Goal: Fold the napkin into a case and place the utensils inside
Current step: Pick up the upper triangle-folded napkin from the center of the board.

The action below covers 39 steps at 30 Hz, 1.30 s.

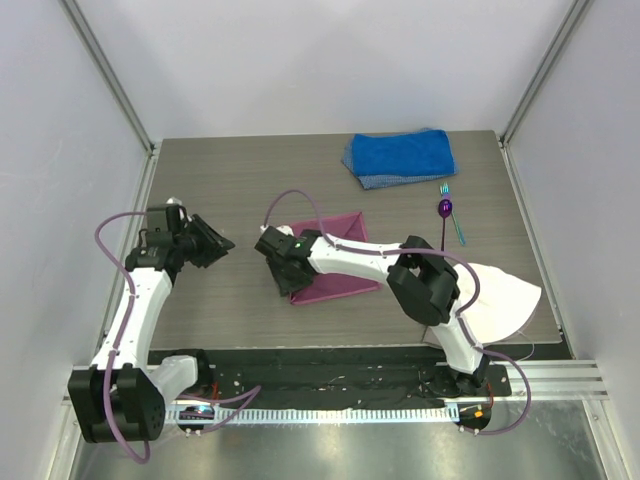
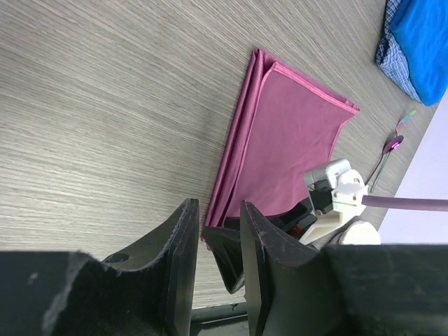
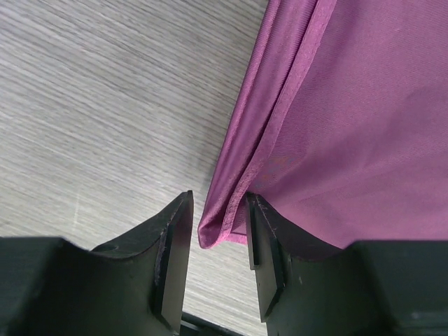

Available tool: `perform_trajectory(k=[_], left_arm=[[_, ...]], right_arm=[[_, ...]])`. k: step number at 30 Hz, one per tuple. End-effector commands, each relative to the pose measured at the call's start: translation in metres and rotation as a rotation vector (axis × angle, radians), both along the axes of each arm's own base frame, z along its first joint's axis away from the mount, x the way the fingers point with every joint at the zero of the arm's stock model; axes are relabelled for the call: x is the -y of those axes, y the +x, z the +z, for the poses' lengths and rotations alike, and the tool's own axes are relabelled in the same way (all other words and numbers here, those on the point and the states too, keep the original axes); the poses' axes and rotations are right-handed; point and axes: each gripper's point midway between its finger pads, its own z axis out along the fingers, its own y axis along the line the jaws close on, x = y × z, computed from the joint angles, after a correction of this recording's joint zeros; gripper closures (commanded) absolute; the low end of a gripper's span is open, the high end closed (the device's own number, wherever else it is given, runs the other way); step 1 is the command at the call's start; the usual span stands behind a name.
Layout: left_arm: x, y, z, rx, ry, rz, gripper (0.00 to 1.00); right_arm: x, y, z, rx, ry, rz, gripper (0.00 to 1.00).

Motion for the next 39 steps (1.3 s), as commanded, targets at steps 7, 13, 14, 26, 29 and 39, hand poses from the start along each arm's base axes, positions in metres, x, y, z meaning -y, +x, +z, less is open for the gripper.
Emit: perform_trajectory(k=[7,13,14,26,29,39], left_arm=[[-0.004,0.006,0.005,0.025,0.018,-0.020,0.65],[0.002,0.011,-0.011,-0.023,-0.012,-0.046,0.59],[0.003,0.014,-0.012,-0.023,-0.022,-0.054,0.56],[0.055,0.034,-0.046,-0.139,-0.218,-0.156,0.48],[0.073,0.047,-0.056,-0.169,-0.234,-0.165,0.45],[0.101,0.091,-0.086,-0.217,-0.232,-0.106,0.41]], right_arm=[[0.008,-0.002,-0.028,0.065,-0.085,0.012,0.56],[0.029,-0.001,-0.047,0.134,-0.238,0.024,0.60],[0.032,0.001,-0.047,0.138,-0.250,0.025,0.64],[0.012,0.009,0.009,0.207,-0.025,0.066,0.99],[0.017,0.014,0.022,0.194,0.026,0.069,0.99],[0.034,0.028,0.049,0.165,0.127,0.059,0.99]])
